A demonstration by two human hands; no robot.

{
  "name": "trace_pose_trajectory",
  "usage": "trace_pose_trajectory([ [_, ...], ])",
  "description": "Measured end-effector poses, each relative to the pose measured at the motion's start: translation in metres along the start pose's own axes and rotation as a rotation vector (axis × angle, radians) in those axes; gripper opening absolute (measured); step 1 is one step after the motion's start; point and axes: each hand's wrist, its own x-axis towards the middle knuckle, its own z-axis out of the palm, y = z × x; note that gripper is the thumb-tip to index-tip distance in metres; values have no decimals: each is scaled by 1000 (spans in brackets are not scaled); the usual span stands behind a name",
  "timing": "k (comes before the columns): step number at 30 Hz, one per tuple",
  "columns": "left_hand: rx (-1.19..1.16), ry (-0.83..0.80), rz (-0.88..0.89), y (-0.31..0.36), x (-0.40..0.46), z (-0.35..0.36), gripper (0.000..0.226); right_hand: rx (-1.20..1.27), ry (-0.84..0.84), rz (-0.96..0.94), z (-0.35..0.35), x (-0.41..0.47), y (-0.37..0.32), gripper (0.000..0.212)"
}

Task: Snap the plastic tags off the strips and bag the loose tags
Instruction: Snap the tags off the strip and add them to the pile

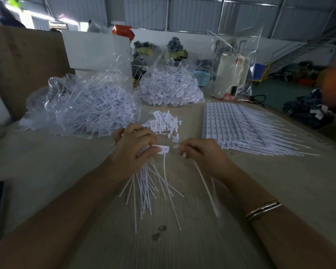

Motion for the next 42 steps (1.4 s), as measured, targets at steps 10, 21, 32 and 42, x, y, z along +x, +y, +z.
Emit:
trace_pose_trajectory([
  [10,217,-96,-317,-3,-2,3,48,16,53,-82,13,3,-14,27],
  [21,-8,-147,-348,12,-6,14,42,-127,-25,-76,-2,-5,-3,25],
  [32,-82,-43,-196,4,-7,0,31,-31,148,17,-21,-5,10,11],
  [42,296,129,-659,-25,-3,-4,40,179,10,81,33,49,-18,32],
])
